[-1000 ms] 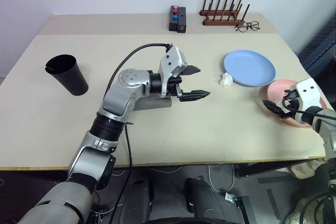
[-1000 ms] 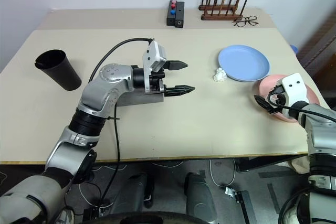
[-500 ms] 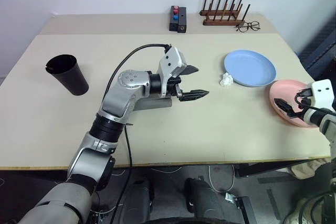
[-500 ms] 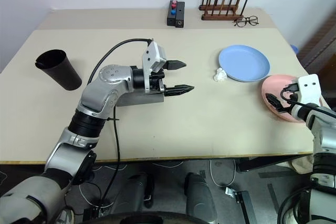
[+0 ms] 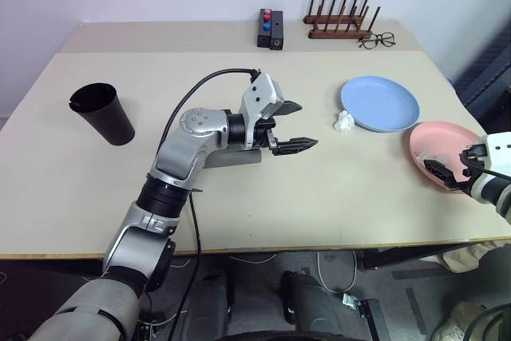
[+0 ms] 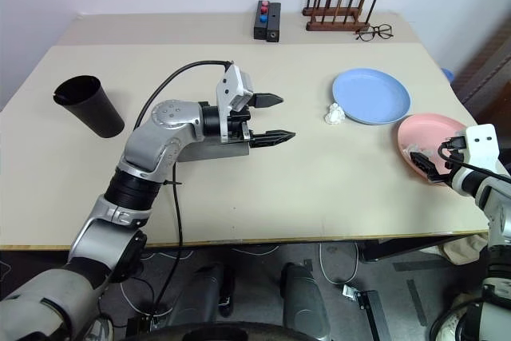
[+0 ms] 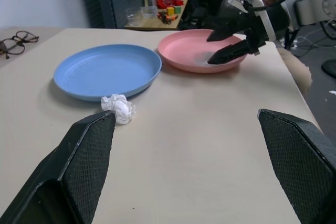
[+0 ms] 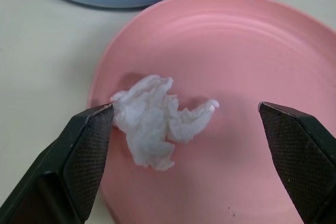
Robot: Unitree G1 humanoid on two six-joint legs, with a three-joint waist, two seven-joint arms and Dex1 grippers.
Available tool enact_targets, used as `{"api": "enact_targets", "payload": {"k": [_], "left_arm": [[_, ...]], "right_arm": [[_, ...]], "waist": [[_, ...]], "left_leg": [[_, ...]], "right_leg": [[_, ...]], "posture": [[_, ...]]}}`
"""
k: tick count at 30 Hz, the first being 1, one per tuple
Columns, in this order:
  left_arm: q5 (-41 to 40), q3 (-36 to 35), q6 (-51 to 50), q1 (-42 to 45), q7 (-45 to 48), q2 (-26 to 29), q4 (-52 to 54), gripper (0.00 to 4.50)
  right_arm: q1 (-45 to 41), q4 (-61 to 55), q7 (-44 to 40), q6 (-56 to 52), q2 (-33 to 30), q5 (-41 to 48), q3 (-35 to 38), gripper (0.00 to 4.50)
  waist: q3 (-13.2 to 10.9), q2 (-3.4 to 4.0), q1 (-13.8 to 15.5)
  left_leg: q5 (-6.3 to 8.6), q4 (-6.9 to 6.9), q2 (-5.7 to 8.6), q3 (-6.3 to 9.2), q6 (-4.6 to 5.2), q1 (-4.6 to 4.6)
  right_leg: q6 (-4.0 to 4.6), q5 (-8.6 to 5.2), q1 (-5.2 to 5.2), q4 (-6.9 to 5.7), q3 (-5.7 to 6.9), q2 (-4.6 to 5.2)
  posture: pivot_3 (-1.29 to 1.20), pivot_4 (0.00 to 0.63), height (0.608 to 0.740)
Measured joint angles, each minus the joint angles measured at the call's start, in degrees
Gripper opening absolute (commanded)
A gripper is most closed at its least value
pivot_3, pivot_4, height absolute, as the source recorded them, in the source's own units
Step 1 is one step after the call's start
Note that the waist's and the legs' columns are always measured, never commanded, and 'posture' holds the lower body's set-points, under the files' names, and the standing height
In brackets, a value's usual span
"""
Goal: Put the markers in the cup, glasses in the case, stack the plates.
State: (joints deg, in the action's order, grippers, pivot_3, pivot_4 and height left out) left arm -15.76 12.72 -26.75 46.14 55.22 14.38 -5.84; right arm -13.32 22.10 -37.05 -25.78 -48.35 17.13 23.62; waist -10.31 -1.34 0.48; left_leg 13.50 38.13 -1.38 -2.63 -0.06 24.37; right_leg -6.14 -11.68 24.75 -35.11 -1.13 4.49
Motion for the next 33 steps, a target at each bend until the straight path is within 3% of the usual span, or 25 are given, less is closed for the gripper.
{"api": "enact_targets", "payload": {"k": [12, 19, 33], "left_arm": [[0.0, 0.0, -0.1, -0.7, -0.4, 0.2, 0.4, 4.42], [0.0, 0.0, -0.1, -0.8, -0.7, 0.1, 0.4, 4.42], [0.0, 0.0, -0.5, -0.9, -1.4, 0.1, 1.0, 4.42]], "right_arm": [[-0.5, 0.6, -0.6, 1.9, 0.1, 0.3, 0.0, 4.5], [-1.0, -5.4, -4.4, 5.0, 2.9, 4.6, 0.1, 4.5], [-4.3, -2.5, -5.7, 7.1, 6.8, 3.3, -5.5, 4.5]], "waist": [[0.0, 0.0, 0.0], [0.0, 0.0, 0.1], [0.0, 0.0, 0.1]], "left_leg": [[0.0, 0.0, 0.0, 0.0, 0.0, 0.0], [0.0, -0.01, 0.0, 0.01, 0.0, 0.0], [0.0, -0.01, 0.0, 0.01, 0.0, 0.0]], "right_leg": [[0.0, 0.0, 0.0, 0.0, 0.0, 0.0], [-0.01, 0.0, -0.01, 0.01, 0.0, 0.0], [-0.01, 0.0, -0.01, 0.01, 0.01, 0.0]], "posture": [[0.0, 0.15, 0.74], [0.0, 0.15, 0.74], [0.0, 0.15, 0.74]]}}
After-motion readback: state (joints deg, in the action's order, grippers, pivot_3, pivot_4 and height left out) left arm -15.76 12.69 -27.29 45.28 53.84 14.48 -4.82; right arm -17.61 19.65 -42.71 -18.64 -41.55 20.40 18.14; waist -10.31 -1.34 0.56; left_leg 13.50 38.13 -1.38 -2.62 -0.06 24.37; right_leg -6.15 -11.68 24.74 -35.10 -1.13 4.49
